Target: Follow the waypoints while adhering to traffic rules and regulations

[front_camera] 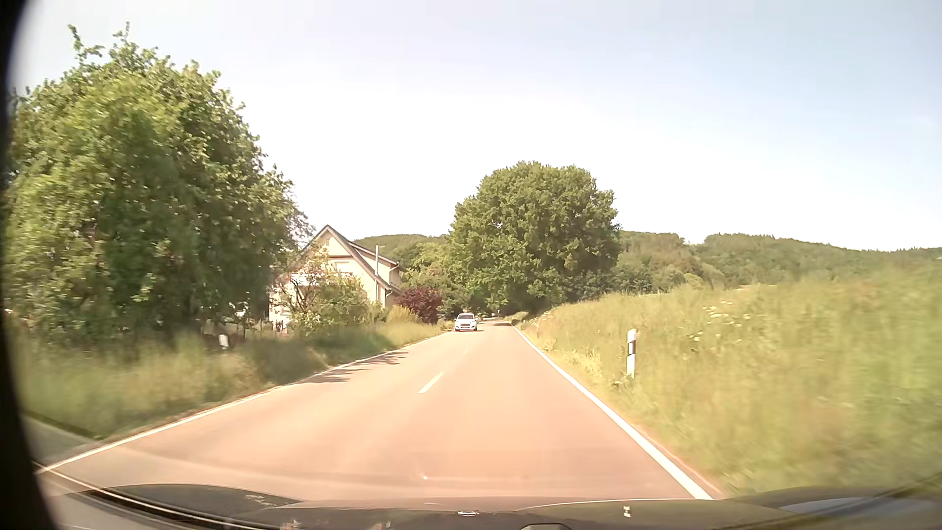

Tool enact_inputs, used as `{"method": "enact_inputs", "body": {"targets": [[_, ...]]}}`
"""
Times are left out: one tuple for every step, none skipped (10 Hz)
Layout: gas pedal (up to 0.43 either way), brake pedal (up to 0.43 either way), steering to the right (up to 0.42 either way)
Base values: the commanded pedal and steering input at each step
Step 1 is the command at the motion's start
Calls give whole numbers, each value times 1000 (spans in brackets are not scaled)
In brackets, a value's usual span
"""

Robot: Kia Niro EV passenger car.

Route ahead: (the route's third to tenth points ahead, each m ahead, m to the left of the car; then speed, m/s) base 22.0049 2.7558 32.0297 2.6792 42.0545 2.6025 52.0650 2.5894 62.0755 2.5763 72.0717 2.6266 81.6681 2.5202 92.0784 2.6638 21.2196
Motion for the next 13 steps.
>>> {"method": "enact_inputs", "body": {"targets": [[311, 0, 3], [311, 0, 2], [311, 0, 1], [311, 0, 0], [299, 0, -1], [299, 0, -1], [287, 0, -1], [287, 0, -1], [280, 0, -1], [280, 0, -1], [268, 0, -1], [248, 0, -1], [240, 0, -2]]}}
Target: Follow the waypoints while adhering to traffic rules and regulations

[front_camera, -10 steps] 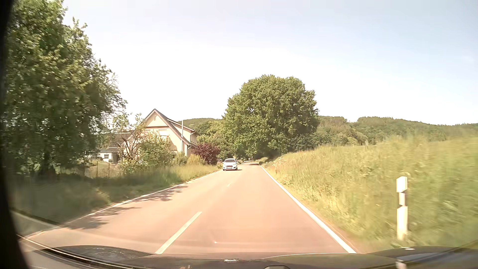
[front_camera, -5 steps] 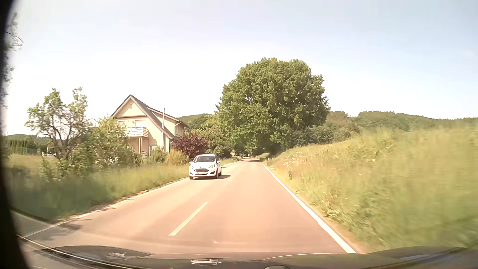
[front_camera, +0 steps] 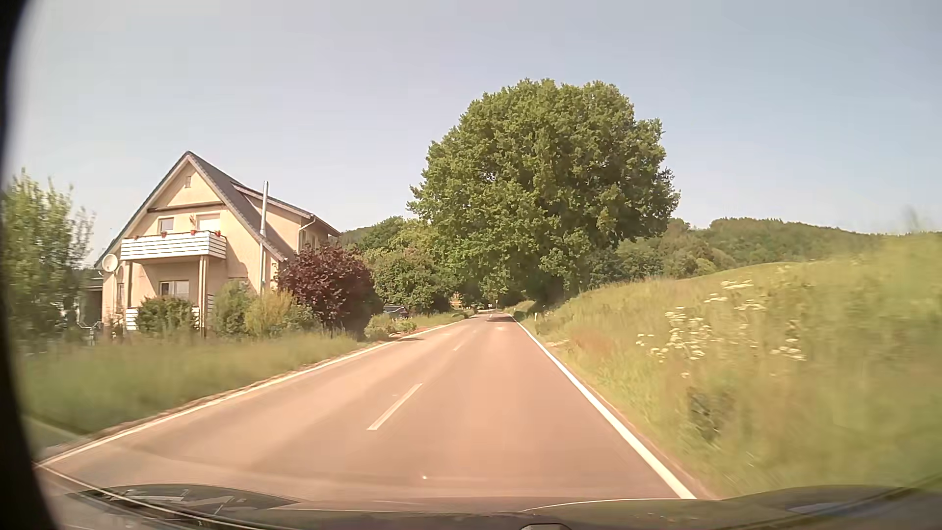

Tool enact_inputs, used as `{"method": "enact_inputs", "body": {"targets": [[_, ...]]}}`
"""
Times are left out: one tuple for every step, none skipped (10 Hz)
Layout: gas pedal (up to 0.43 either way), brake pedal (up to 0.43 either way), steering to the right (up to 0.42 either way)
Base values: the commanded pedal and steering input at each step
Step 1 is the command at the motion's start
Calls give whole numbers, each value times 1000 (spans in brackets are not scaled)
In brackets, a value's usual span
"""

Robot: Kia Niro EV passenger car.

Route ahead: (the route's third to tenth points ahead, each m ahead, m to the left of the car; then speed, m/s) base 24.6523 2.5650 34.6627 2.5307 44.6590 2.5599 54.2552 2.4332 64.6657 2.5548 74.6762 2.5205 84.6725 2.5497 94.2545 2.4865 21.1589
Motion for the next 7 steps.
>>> {"method": "enact_inputs", "body": {"targets": [[228, 0, -2], [220, 0, -2], [220, 0, -2], [220, 0, -2], [209, 0, -2], [177, 0, -2], [169, 0, -2]]}}
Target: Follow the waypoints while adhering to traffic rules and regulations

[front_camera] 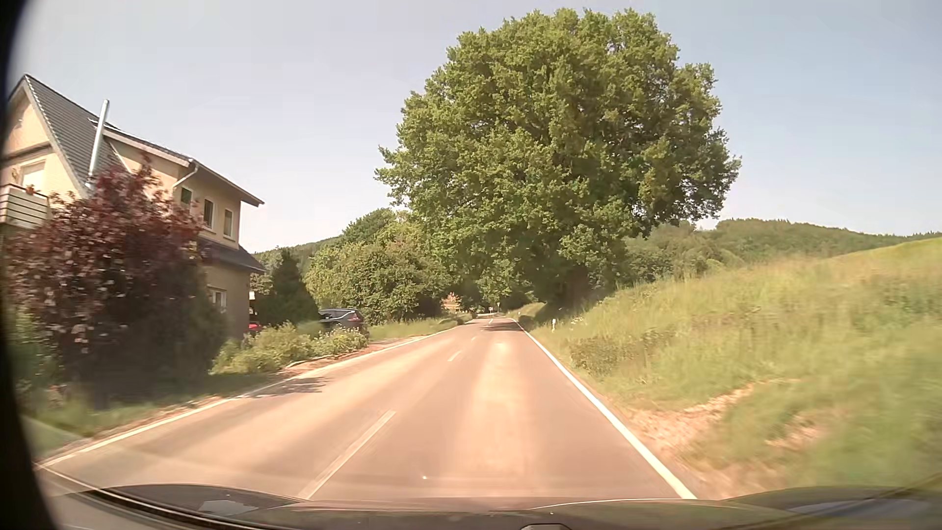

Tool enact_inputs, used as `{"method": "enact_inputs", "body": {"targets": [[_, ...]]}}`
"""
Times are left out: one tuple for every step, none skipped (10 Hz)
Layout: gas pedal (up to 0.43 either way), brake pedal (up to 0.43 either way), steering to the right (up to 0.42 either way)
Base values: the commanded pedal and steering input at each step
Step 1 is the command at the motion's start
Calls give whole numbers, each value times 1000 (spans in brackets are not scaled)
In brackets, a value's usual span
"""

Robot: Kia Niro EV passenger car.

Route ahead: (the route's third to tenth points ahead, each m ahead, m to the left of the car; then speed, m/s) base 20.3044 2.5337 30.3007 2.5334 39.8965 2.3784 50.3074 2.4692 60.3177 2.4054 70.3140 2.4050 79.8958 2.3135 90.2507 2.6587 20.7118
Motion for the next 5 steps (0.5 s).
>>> {"method": "enact_inputs", "body": {"targets": [[157, 0, -2], [150, 0, -2], [138, 0, -1], [87, 0, -1], [0, 0, 0]]}}
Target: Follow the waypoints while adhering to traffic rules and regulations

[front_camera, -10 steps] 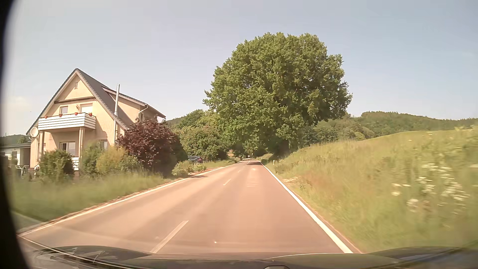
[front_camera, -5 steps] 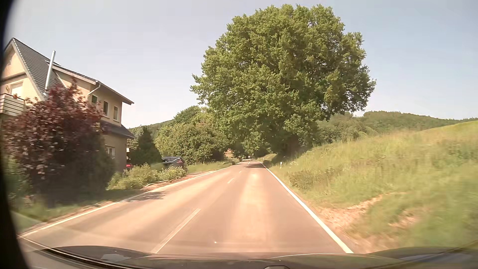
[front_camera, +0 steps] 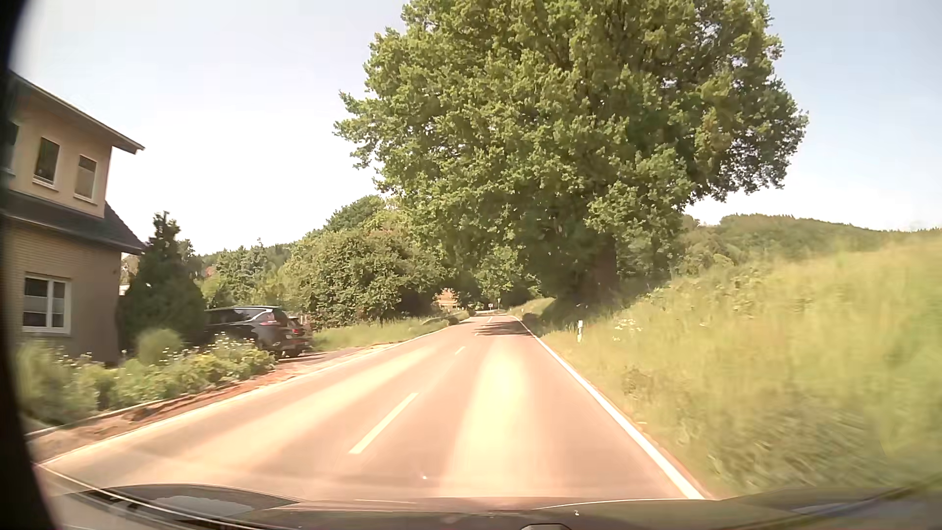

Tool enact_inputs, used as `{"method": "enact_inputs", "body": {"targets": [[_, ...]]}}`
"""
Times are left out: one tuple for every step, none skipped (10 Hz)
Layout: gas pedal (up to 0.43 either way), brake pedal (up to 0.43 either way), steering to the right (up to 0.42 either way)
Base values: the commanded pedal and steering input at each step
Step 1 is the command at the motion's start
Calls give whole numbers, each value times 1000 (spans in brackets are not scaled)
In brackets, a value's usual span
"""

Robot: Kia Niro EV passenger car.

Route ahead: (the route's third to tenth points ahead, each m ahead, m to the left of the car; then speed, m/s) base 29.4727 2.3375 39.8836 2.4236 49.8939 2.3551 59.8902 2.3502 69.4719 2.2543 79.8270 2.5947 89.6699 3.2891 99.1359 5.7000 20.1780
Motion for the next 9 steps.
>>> {"method": "enact_inputs", "body": {"targets": [[0, 0, 0], [0, 0, 0], [0, 0, 0], [0, 0, 0], [0, 0, 0], [0, 0, 0], [0, 0, 0], [0, 0, 0], [0, 0, 0]]}}
